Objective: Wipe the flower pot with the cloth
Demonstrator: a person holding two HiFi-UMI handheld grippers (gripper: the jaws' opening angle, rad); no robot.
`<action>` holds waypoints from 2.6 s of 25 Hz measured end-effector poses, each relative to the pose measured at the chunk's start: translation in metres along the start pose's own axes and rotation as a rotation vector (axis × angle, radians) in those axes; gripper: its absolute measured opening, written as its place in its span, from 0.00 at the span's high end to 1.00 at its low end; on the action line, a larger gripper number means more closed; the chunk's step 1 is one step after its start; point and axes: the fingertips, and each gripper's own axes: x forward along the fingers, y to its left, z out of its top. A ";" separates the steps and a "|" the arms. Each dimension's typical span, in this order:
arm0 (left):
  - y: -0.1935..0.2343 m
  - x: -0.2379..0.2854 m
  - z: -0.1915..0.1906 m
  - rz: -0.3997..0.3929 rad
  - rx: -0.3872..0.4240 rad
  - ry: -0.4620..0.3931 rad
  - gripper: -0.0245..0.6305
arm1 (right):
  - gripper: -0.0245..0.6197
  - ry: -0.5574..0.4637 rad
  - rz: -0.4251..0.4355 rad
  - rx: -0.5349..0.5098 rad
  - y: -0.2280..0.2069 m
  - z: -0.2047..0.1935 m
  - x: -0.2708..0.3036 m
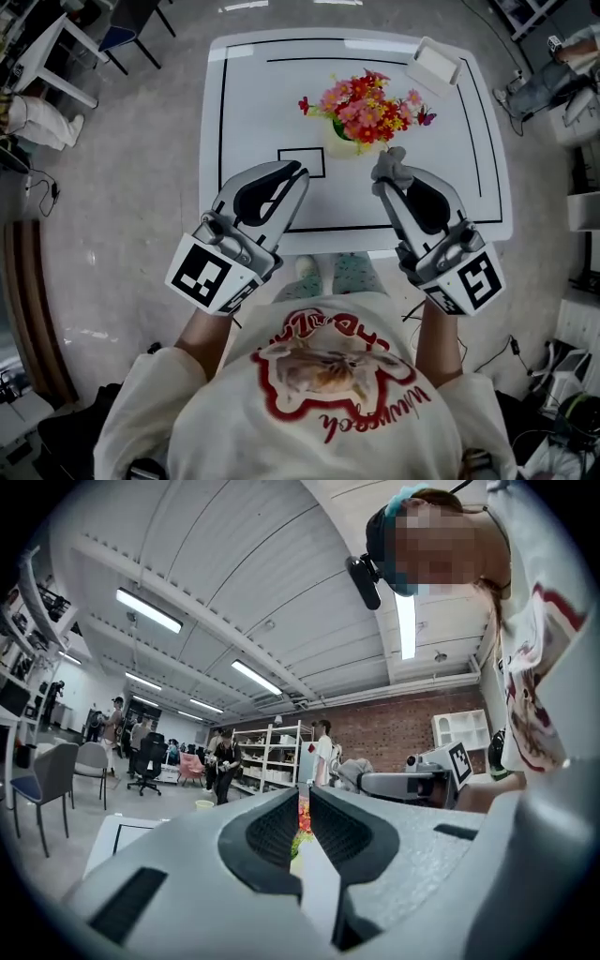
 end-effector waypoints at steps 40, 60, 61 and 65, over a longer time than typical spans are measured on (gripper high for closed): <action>-0.342 -0.067 -0.008 0.123 0.056 -0.092 0.90 | 0.86 -0.134 0.132 -0.050 0.150 0.044 -0.290; -0.460 -0.181 0.029 0.178 0.105 -0.144 0.90 | 0.86 -0.157 0.221 -0.075 0.281 0.082 -0.375; -0.463 -0.193 0.028 0.175 0.108 -0.137 0.90 | 0.86 -0.162 0.208 -0.077 0.291 0.083 -0.377; -0.475 -0.252 0.027 0.175 0.115 -0.134 0.90 | 0.86 -0.170 0.165 -0.069 0.341 0.082 -0.382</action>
